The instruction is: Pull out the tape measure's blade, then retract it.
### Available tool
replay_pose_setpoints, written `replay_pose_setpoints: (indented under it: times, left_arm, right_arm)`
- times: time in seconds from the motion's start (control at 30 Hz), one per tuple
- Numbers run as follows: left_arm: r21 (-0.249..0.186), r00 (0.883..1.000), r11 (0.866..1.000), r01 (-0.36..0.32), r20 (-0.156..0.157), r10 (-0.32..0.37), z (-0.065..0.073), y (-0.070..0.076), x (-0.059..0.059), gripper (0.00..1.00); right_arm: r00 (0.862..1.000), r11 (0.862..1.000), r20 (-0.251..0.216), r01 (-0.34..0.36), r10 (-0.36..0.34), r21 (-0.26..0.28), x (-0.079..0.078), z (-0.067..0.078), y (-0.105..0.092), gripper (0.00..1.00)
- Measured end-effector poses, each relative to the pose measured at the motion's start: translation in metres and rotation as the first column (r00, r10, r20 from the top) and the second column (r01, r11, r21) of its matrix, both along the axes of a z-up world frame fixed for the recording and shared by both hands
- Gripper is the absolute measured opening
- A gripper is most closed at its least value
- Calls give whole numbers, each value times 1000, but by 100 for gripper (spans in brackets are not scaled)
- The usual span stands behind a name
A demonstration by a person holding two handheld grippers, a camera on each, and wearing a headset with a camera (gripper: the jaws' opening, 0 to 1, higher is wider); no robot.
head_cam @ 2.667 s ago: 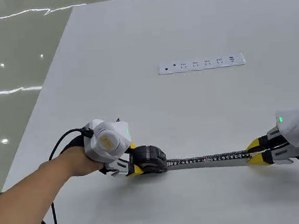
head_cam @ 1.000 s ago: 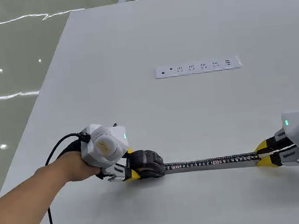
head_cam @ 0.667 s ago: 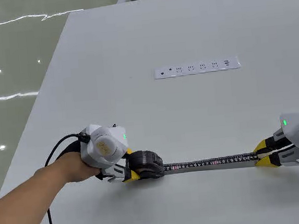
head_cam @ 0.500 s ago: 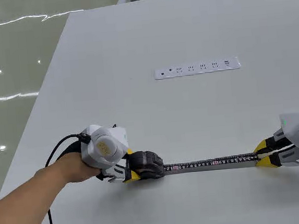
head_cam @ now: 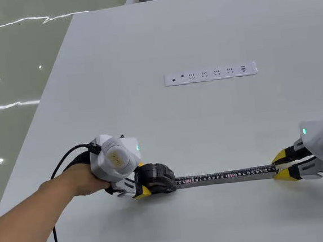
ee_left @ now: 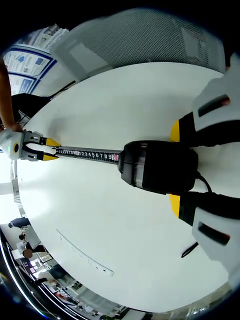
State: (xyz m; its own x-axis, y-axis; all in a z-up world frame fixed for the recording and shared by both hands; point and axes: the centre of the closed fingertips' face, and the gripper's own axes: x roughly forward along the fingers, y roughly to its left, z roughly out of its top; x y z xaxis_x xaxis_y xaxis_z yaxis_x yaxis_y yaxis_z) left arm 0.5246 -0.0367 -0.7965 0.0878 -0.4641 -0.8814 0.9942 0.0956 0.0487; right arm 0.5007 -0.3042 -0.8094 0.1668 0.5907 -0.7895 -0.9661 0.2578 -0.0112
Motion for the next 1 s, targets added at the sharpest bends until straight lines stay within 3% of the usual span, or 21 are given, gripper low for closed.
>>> replay_pose_setpoints:
  times: [0.37,0.43,0.73,1.0]
  left_arm:
    - [-21,1000,999,-27,0,27,5,1,1,36]
    - [-24,999,999,-36,2,36,6,2,1,37]
    - [-38,994,994,-103,-23,102,6,10,-5,45]
    - [-77,985,982,-172,-33,170,10,13,-10,51]
  right_arm:
    - [999,999,10,42,-41,-14,2,1,0,23]
    - [998,998,33,61,-61,-13,6,3,0,24]
    - [993,993,16,114,-114,-11,1,8,-4,28]
    - [981,981,0,196,-196,3,-6,11,-7,35]
